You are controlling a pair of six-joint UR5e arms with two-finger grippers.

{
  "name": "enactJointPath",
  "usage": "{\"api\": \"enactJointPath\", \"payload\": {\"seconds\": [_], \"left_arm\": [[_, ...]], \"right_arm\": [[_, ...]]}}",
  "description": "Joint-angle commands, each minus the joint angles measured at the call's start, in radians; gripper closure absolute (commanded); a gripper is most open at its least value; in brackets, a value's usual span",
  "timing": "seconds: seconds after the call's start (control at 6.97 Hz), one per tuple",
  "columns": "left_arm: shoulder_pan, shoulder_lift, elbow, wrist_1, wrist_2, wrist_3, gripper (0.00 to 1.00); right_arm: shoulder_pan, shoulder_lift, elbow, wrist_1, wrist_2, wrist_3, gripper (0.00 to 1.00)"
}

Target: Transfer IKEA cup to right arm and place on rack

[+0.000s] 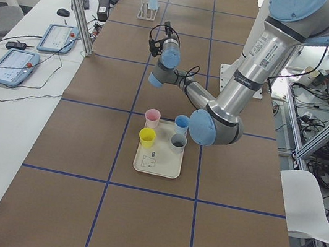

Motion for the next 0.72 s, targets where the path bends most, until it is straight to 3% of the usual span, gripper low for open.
{"api": "enactJointPath", "payload": {"seconds": [0.0, 0.14, 0.29, 0.43, 0.57], "left_arm": [[0.000, 0.000, 0.000, 0.000, 0.000, 0.000, 0.01], [0.000, 0.000, 0.000, 0.000, 0.000, 0.000, 0.01], [-0.003, 0.002, 0.000, 0.000, 0.000, 0.000, 0.01], [-0.021, 0.003, 0.000, 0.000, -0.002, 0.006, 0.01], [-0.034, 0.014, 0.000, 0.000, -0.011, 0.053, 0.01]], "right_arm": [[-0.012, -0.002, -0.007, 0.001, -0.003, -0.002, 1.00], [-0.024, 0.000, -0.009, 0.000, -0.005, 0.002, 0.73], [-0.061, 0.001, -0.030, 0.006, -0.058, 0.002, 0.11], [-0.112, 0.009, -0.029, 0.006, -0.166, 0.036, 0.00], [-0.117, 0.018, -0.021, 0.006, -0.170, 0.056, 0.00]]}}
